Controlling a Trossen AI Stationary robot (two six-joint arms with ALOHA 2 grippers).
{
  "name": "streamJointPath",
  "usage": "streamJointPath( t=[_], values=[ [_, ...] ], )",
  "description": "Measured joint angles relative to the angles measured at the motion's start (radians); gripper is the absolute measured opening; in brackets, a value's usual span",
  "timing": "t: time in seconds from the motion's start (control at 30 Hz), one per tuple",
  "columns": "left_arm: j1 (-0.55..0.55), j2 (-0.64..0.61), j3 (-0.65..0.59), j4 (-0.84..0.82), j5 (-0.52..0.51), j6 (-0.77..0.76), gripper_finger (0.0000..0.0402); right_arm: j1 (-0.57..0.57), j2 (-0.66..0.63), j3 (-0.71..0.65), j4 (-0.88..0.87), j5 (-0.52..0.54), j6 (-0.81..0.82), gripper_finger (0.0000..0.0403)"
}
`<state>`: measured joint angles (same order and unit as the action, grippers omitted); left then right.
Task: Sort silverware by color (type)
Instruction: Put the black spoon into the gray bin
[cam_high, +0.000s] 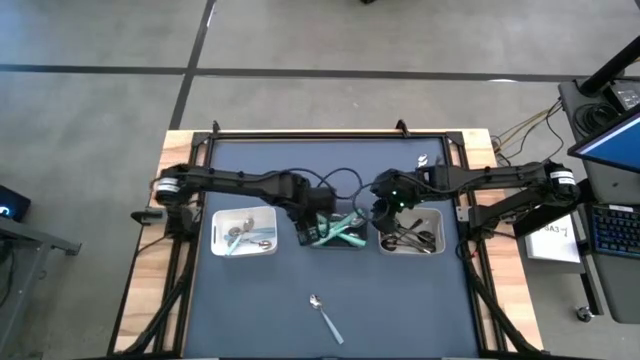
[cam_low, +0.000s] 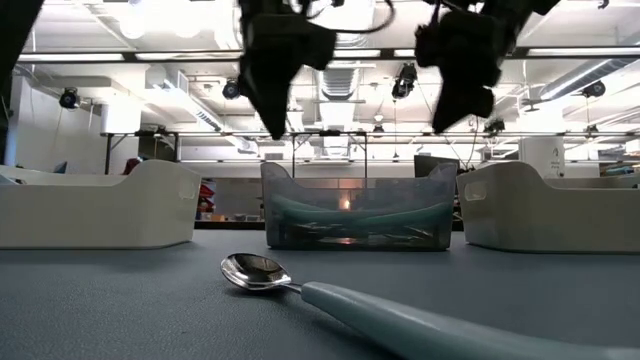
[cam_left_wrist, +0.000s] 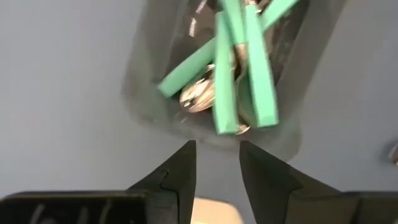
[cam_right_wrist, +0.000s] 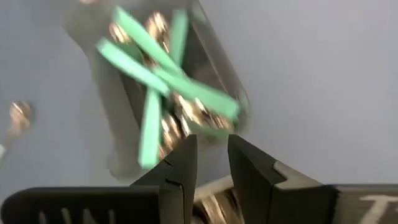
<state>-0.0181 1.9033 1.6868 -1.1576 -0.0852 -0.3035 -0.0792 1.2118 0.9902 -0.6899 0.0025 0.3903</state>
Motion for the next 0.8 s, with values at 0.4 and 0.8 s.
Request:
streamJointPath(
  t=[0.4,0.8],
  values=[
    [0.031,-0.453,-0.693,0.711,-0.034,-0.214,0.01,-0.004,0.0,0.0,0.419,0.0,-0.022,0.0082],
    [0.045,-0.542,-0.866,1.048,-0.1,-0.126,0.01,-0.326,0.002,-0.004,-0.269,0.284,0.244,0.0082]
  ],
)
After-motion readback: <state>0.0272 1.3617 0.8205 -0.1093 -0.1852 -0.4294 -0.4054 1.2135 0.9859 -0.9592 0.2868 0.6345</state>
